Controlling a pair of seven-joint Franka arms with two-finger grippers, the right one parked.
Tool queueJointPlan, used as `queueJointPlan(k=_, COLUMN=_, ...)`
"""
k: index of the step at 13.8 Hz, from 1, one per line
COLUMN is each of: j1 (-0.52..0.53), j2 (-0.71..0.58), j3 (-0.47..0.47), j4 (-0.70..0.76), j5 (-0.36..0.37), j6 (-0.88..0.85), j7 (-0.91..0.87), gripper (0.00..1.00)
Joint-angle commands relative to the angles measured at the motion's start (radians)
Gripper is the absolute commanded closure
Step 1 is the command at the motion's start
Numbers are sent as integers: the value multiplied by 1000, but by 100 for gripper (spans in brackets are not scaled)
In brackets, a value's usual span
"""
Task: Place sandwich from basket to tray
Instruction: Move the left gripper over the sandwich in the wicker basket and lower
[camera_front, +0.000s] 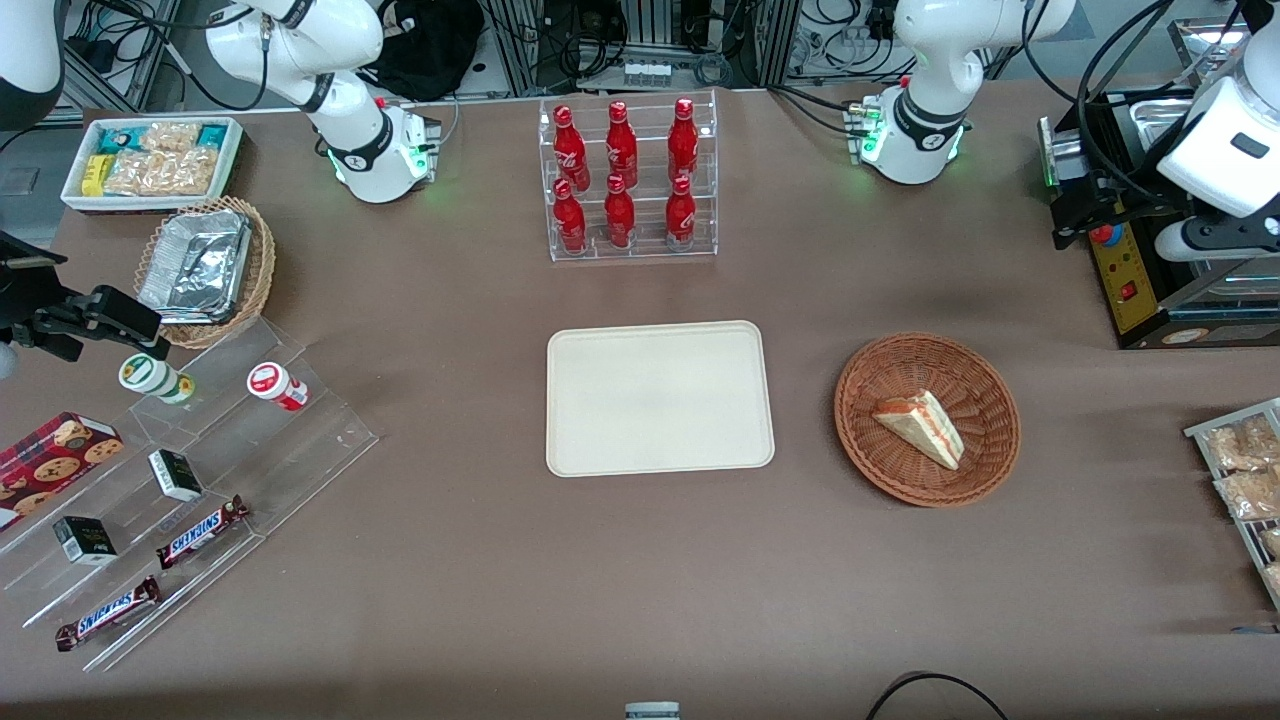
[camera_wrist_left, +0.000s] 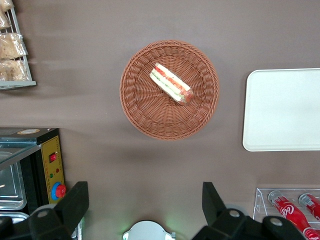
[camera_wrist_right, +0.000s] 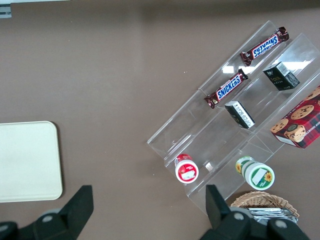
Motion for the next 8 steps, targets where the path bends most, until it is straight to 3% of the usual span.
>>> queueJointPlan(k=1, j1=9, j2=-4, j3=1, j4=8, j5=-3, j6=-4, j7=-3, gripper=0)
queueJointPlan(k=5, j1=10, j2=9, j3=8, j4=-20, j5=0, j6=-3, j7=-12, gripper=0)
queueJointPlan(k=8, j1=12, j2=55, j3=7, j4=-127, j5=15, j6=60, j7=-29, gripper=0)
